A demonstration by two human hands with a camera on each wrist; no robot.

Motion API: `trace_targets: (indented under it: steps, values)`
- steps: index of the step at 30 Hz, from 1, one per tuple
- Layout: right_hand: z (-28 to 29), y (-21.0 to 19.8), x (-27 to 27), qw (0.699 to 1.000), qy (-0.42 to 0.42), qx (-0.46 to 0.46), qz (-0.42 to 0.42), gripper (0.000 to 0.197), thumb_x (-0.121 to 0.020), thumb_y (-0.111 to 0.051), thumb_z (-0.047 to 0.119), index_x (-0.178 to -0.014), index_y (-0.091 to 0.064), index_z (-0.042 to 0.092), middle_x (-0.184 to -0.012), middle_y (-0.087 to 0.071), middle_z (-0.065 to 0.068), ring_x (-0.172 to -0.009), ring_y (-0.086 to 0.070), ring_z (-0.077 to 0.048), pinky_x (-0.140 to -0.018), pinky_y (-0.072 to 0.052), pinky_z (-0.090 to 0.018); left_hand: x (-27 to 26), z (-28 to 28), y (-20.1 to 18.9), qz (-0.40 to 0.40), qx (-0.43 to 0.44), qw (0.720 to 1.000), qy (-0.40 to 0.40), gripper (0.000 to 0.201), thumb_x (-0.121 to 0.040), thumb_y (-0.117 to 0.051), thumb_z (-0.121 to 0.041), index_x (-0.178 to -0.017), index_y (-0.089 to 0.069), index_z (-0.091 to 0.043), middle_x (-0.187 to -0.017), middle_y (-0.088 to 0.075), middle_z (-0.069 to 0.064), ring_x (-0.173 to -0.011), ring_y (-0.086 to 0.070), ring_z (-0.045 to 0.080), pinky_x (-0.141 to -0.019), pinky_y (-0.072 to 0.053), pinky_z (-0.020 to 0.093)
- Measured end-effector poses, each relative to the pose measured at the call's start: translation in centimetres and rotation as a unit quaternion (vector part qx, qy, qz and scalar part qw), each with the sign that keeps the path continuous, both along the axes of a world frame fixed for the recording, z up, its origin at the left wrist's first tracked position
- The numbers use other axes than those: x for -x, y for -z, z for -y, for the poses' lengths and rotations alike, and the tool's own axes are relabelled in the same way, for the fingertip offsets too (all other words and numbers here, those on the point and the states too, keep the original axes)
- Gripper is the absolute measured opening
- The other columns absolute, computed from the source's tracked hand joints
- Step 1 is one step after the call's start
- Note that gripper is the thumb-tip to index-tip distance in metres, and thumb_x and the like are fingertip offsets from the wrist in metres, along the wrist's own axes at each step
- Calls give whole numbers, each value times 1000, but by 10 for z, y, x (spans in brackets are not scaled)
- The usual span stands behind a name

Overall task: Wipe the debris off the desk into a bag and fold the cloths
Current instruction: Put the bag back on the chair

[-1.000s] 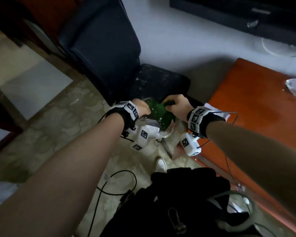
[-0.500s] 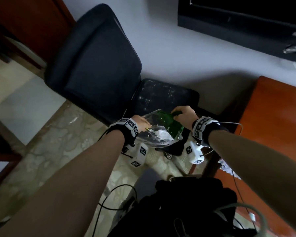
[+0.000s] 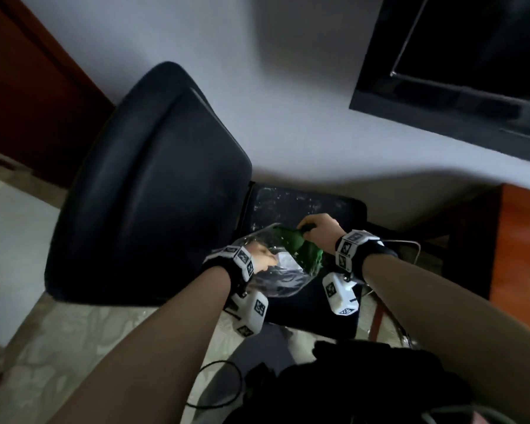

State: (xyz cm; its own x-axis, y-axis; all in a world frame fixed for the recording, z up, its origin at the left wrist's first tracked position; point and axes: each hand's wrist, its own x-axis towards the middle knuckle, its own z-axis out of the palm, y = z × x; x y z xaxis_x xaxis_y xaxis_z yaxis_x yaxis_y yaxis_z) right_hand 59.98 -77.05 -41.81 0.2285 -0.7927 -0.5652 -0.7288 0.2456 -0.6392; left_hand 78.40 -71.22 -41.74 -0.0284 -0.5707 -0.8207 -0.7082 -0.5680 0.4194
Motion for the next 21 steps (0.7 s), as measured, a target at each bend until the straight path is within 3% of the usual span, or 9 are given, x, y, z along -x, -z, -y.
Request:
trace_targets:
  steps: [3,6,8,11,14,17,19,21]
  values:
    - [27,5,-16,1000,8,0,-16,28,-82,-58,3,-93,-72,24,-97,-70,-5,-85,-62,-19,-73,-43,-21,-18,22,7,16,-14,1000,21,34,-93,-63,-30,-108,-70,0,-93,-72,13,-87,-66,26,-74,-47,29]
    - [50,11,-26,999,7,4,-41,28,-83,-57,3,-97,-73,21,-99,-72,-5,-85,-61,-17,-74,-42,-19,-26,41,11,47,-20,998,43,40,-93,-60,-42,-112,-69,-8,-106,-74,11,-100,-68,25,-93,-52,33]
    - [63,13,-30,998,1,15,-57,27,-85,-57,5,-101,-73,20,-101,-72,-5,-88,-62,-19,-74,-40,-18,-30,54,16,67,-14,996,61,44,-91,-57,-49,-113,-68,-13,-110,-72,7,-107,-65,25,-98,-50,36]
    - [78,11,-37,997,-9,28,-64,24,-86,-58,9,-101,-73,20,-102,-72,-3,-94,-63,-22,-76,-40,-19,-33,74,13,94,10,991,91,33,-93,-55,-47,-100,-67,-17,-109,-69,3,-111,-62,26,-95,-48,32]
    - [91,7,-44,998,-14,39,-50,24,-87,-57,8,-99,-73,22,-94,-70,-1,-79,-58,-14,-71,-38,-17,-34,96,6,105,46,988,99,31,-98,-53,-40,-110,-66,-15,-116,-65,5,-117,-60,27,-91,-44,27]
    - [108,-2,-48,998,1,54,-24,25,-86,-58,6,-98,-72,23,-83,-66,4,-59,-53,-5,-55,-38,-14,-35,118,-1,110,55,989,81,39,-100,-48,-40,-118,-66,-10,-122,-66,8,-117,-59,31,-92,-44,28]
    - [119,-7,-51,998,21,62,-9,28,-84,-59,5,-97,-73,26,-82,-65,5,-58,-51,-1,-51,-36,-12,-37,126,-3,91,41,993,67,45,-103,-40,-41,-123,-64,-8,-127,-64,12,-117,-59,32,-95,-45,32]
    - [127,-12,-54,997,39,68,1,31,-83,-58,4,-98,-73,27,-85,-66,4,-64,-55,-7,-54,-37,-13,-37,128,-2,50,12,998,45,50,-104,-34,-45,-111,-66,-7,-112,-68,13,-105,-63,29,-92,-48,33]
